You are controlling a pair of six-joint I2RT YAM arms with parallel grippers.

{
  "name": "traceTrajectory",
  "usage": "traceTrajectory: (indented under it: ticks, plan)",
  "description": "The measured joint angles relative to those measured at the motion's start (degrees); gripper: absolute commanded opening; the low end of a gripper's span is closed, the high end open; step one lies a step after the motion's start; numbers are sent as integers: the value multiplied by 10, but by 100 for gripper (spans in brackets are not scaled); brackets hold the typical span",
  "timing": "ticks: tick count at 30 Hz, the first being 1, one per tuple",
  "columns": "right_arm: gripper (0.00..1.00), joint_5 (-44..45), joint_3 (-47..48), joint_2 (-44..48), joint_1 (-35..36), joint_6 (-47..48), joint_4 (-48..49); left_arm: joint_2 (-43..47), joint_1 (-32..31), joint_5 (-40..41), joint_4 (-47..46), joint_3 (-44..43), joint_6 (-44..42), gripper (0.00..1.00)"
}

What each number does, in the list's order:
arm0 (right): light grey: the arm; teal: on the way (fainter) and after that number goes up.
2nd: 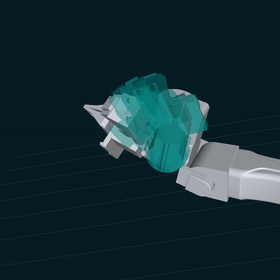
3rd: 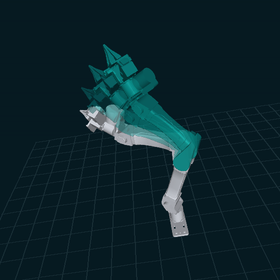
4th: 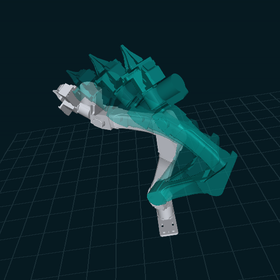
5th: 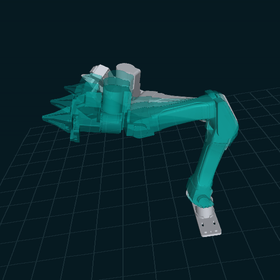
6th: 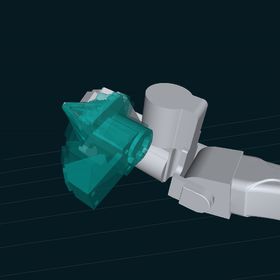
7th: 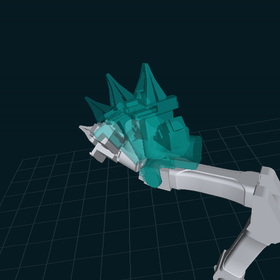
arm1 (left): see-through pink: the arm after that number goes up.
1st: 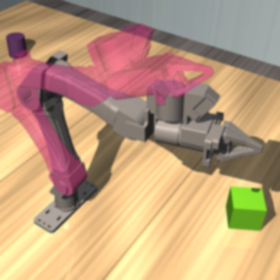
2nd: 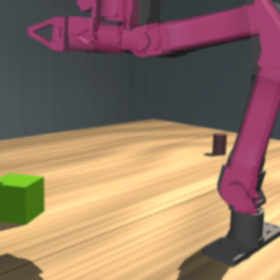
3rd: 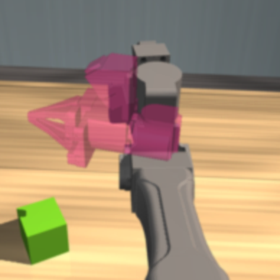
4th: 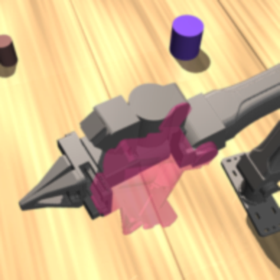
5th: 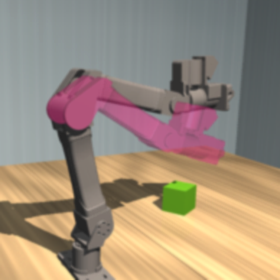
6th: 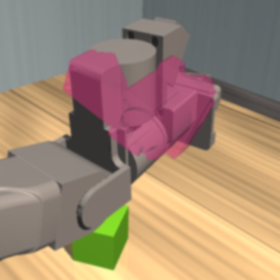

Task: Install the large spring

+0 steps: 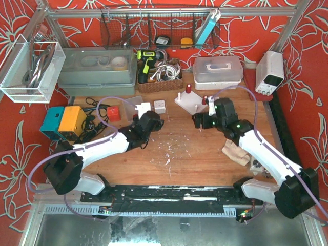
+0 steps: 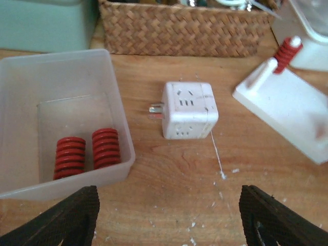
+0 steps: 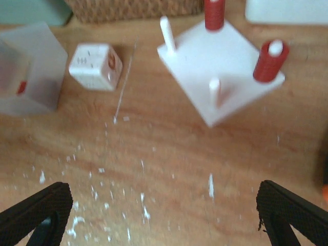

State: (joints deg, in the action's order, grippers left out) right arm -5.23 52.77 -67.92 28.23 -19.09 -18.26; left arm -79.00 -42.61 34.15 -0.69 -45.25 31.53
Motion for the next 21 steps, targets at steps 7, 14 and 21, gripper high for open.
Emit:
traceTrajectory:
  ticks: [7, 14, 21]
  plan:
    - [99, 7, -120, 90, 7, -17, 47, 0, 108, -88, 89, -64, 18, 57]
    - [98, 36, -185, 148, 7, -33, 94, -48, 237, -201, 158, -133, -3, 42]
    - [98, 71, -191, 186, 8, -37, 114, -154, 269, -275, 241, -234, -55, 33]
